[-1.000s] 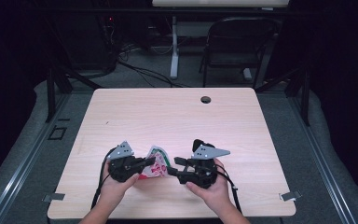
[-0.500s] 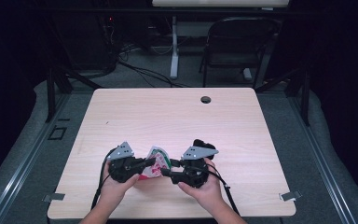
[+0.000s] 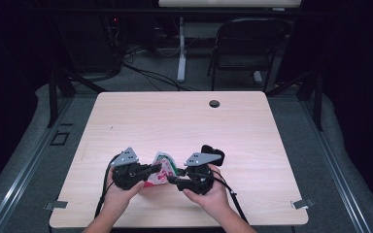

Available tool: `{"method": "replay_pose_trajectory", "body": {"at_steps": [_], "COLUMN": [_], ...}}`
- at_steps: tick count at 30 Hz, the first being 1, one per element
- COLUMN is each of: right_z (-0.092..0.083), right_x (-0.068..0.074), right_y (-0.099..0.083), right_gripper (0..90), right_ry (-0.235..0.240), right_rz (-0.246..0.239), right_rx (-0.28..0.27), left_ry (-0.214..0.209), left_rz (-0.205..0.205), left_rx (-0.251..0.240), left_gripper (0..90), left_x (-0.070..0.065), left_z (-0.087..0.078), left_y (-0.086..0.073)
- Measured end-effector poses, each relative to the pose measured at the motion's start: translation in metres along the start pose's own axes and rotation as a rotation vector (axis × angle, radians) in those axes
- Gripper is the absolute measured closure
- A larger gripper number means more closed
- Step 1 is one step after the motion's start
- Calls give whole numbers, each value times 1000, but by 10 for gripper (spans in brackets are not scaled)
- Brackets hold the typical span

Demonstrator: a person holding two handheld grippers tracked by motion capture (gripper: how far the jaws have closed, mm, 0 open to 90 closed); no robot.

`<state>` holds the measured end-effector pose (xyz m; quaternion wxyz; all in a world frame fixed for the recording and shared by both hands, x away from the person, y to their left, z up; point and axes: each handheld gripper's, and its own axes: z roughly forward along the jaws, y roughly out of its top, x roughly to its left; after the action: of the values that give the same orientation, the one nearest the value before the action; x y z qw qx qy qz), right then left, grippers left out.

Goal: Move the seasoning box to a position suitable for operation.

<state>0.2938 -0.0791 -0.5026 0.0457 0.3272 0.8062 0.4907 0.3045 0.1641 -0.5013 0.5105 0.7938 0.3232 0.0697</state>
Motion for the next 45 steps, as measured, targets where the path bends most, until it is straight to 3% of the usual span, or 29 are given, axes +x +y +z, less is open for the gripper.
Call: {"method": "replay_pose_trajectory", "body": {"at_steps": [4, 7, 13, 22, 30, 41, 45], "right_z": [3, 5, 7, 8, 11, 9, 6], "right_x": [-1, -3, -10, -12, -12, -15, -16], "right_y": [0, 0, 2, 8, 15, 27, 26], "right_gripper": [693, 786, 884, 900, 900, 900, 900], "right_ry": [-7, 6, 33, 39, 53, 71, 62], "right_rz": [-5, 2, 44, 58, 69, 23, 3], "right_rx": [30, 53, 77, 94, 77, 42, 38], "left_ry": [5, 7, 10, 14, 41, 74, 69], "left_rz": [0, 1, -5, 0, 1, 3, 15], "left_rx": [5, 7, -3, -16, -29, -21, -2], "left_gripper": [900, 900, 900, 897, 771, 659, 620], "left_x": [1, 2, 3, 6, 9, 16, 19], "left_z": [-2, -3, -4, -7, -12, -13, -8], "left_y": [0, 0, -1, -3, -7, -16, -19]}}
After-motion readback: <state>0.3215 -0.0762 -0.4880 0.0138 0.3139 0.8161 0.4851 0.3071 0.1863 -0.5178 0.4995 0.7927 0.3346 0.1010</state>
